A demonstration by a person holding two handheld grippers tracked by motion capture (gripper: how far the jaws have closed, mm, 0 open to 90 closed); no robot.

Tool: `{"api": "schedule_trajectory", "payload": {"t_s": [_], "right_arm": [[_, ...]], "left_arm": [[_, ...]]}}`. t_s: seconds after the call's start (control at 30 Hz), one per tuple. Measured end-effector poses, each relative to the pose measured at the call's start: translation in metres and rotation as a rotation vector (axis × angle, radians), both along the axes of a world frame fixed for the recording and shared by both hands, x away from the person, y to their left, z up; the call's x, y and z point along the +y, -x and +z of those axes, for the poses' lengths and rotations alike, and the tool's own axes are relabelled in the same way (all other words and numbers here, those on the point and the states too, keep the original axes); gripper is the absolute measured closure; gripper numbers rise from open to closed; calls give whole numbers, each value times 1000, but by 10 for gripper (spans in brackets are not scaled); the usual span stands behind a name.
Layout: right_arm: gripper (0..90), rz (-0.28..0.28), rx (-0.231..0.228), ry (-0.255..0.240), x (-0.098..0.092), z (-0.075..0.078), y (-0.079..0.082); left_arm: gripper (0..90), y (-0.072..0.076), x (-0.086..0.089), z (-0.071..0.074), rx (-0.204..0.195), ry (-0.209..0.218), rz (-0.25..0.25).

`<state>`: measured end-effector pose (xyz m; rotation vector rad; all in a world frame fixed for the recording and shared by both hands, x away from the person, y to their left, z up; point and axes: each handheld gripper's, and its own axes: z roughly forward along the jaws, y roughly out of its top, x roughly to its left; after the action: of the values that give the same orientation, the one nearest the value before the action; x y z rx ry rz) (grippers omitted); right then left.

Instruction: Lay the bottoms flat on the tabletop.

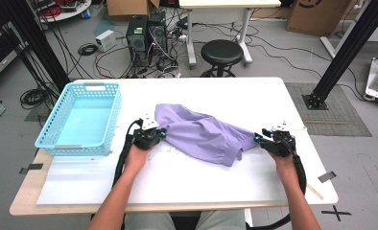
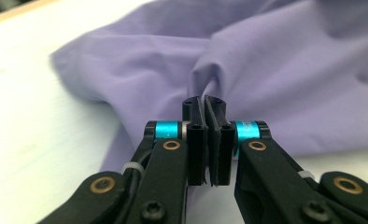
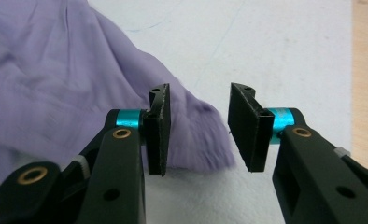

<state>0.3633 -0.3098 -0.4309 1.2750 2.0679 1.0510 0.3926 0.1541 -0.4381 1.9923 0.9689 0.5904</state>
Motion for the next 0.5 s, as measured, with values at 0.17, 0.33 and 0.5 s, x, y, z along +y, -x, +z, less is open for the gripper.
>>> {"api": "schedule_trajectory", "payload": {"t_s": [0.17, 0.33, 0.5], "right_arm": [[600, 55, 0, -4, 6, -1, 1], [542, 131, 13, -10, 24, -4, -5], [538, 169, 59, 39, 47, -16, -15]], "left_arm": [[859, -4, 31, 2, -13, -22, 163], [549, 3, 36, 7, -50, 57, 145], [471, 10, 25, 10, -73, 98, 32]]}}
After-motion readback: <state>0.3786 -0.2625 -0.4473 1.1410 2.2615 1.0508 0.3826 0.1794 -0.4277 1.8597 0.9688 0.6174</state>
